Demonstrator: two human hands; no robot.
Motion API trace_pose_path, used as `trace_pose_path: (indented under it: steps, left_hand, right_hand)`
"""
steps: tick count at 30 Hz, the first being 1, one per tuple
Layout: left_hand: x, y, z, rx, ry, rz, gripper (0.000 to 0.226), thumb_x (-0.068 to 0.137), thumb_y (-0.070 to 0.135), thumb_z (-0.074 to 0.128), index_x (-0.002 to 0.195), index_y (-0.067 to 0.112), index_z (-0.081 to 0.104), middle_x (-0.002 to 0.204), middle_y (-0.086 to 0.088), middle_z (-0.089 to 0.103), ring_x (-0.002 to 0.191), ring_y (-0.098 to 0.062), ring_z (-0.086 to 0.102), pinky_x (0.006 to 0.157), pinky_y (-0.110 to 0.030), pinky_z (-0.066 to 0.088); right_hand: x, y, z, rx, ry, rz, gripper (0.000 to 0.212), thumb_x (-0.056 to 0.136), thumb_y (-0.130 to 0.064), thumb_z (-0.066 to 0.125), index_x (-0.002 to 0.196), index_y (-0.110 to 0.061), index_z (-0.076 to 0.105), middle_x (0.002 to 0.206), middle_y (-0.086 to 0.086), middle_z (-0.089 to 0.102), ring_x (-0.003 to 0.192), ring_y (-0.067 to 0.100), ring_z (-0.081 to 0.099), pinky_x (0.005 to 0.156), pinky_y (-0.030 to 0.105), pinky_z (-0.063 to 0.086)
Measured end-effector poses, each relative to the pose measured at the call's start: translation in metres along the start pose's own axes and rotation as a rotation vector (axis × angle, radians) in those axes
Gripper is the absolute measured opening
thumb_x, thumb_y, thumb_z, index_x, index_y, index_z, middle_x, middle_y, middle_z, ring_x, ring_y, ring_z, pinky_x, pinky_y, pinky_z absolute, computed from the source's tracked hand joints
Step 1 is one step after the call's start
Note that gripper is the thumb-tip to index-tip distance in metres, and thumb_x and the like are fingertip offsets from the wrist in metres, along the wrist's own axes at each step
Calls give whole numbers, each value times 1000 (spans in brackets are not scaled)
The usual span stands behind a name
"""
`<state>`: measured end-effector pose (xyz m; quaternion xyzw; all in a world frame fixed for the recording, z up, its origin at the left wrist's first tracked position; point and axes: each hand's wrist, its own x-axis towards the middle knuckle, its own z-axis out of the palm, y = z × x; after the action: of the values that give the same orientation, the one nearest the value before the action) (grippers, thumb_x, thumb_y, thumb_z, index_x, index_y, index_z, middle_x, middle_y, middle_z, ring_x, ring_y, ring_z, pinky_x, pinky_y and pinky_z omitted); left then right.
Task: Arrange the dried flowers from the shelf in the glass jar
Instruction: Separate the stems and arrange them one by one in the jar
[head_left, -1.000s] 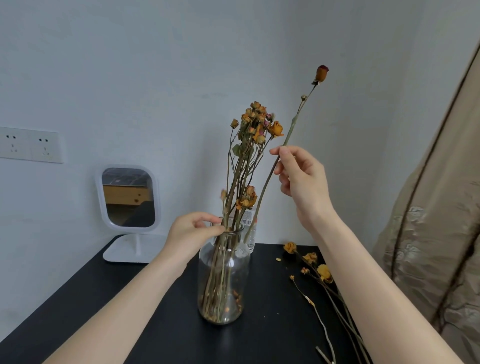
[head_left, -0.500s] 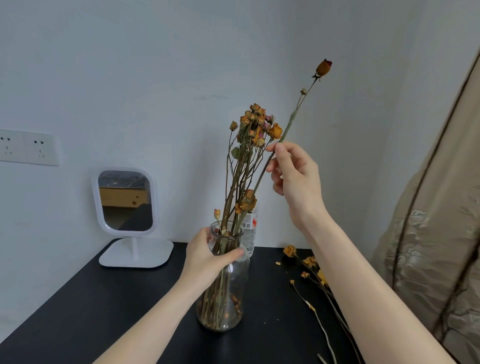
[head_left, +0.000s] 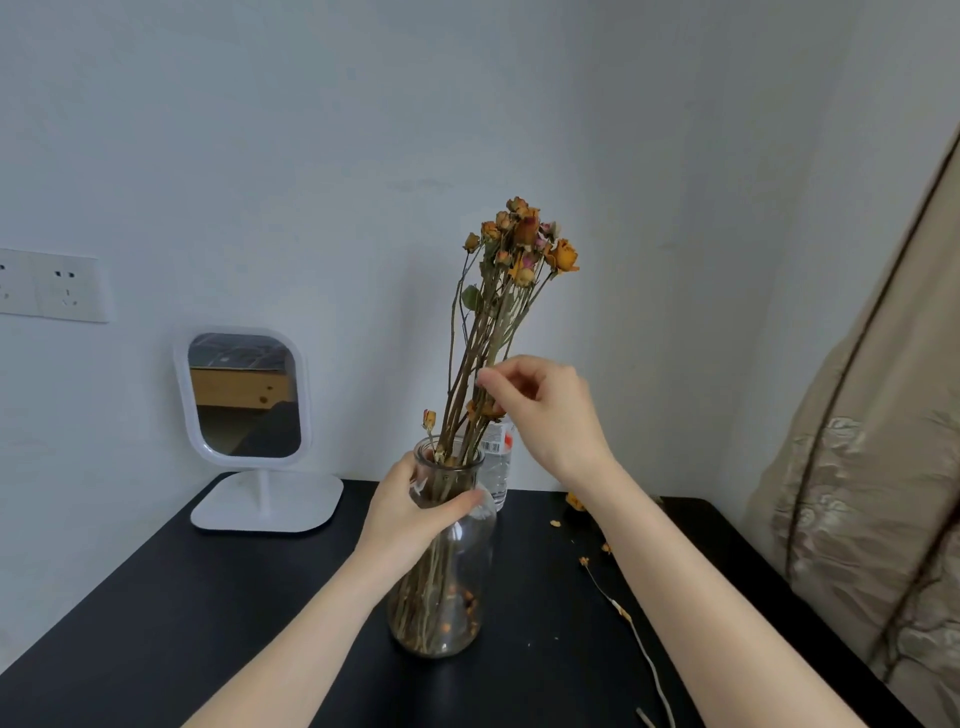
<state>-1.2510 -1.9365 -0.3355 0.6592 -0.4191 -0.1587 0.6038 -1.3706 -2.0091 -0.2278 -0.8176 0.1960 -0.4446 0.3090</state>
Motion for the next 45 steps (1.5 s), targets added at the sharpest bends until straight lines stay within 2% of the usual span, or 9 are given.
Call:
trace_pose_path:
  steps: [4, 8, 12, 22, 26, 31, 34, 38, 45]
  left_hand:
    - [1, -2, 1, -5, 5, -14, 63, 62, 50, 77, 116, 32, 51, 116, 8, 60, 110, -14, 54, 98, -42, 46]
    - [1, -4, 1, -11, 14, -19, 62, 61, 51, 77, 115, 34, 51, 115, 10, 60, 111, -13, 54, 99, -42, 44]
    - [1, -5, 1, -4, 16, -25, 63, 63, 50, 77, 118, 33, 50, 118, 9, 59, 113, -14, 53, 100, -42, 44]
    - [1, -5, 1, -18, 18, -1, 56, 65, 44, 77, 114, 34, 51, 113, 8, 61, 108, -13, 56, 95, -37, 47]
    - [2, -6, 1, -14, 27, -6, 60, 64, 47, 76, 116, 34, 49, 114, 9, 60, 109, -12, 55, 93, -32, 46]
    - [2, -7, 2, -13, 27, 4, 53, 65, 46, 77, 110, 37, 50, 111, 10, 61, 107, -10, 56, 89, -29, 46]
    - [2, -7, 2, -14, 31, 12, 54, 64, 45, 76, 111, 35, 52, 111, 10, 62, 107, -10, 56, 91, -31, 47]
    - [1, -6, 1, -21, 31, 16, 59, 66, 43, 77, 117, 29, 52, 113, 8, 62, 108, -12, 57, 94, -35, 48]
    - [1, -5, 2, -28, 38, 16, 51, 66, 40, 77, 111, 33, 53, 111, 9, 63, 107, -12, 57, 93, -35, 48]
  right_hand:
    - [-3, 5, 5, -120, -32, 20, 17, 87, -30, 63, 79, -16, 69, 67, -3, 62, 58, 5, 52, 55, 15, 41]
    - [0, 1, 5, -121, -9, 23, 13, 85, -28, 64, 79, -17, 66, 56, -8, 52, 49, 5, 44, 48, 12, 35]
    - [5, -3, 3, -73, 64, 23, 23, 88, -30, 61, 76, -11, 68, 54, -6, 54, 49, 5, 48, 51, 13, 40]
    - [-1, 5, 13, -208, -130, 91, 20, 83, -33, 67, 71, -17, 70, 56, -12, 53, 50, 5, 49, 51, 16, 36]
    - [-3, 5, 20, -260, -245, 129, 21, 83, -36, 66, 85, -17, 74, 64, -11, 57, 53, 5, 50, 54, 19, 42]
    - [-4, 7, 20, -163, -120, 134, 20, 84, -32, 65, 89, -14, 73, 53, -15, 49, 45, 3, 46, 49, 14, 34]
    - [-6, 7, 22, -173, -129, 138, 18, 85, -31, 65, 85, -15, 74, 52, -16, 49, 40, -2, 49, 48, 13, 33]
    - [-7, 9, 28, -181, -148, 135, 19, 85, -31, 65, 83, -16, 74, 55, -14, 53, 43, 3, 50, 52, 16, 39]
    - [-7, 14, 32, -155, -117, 143, 17, 85, -29, 65, 87, -15, 75, 67, -11, 60, 47, 4, 49, 57, 21, 44]
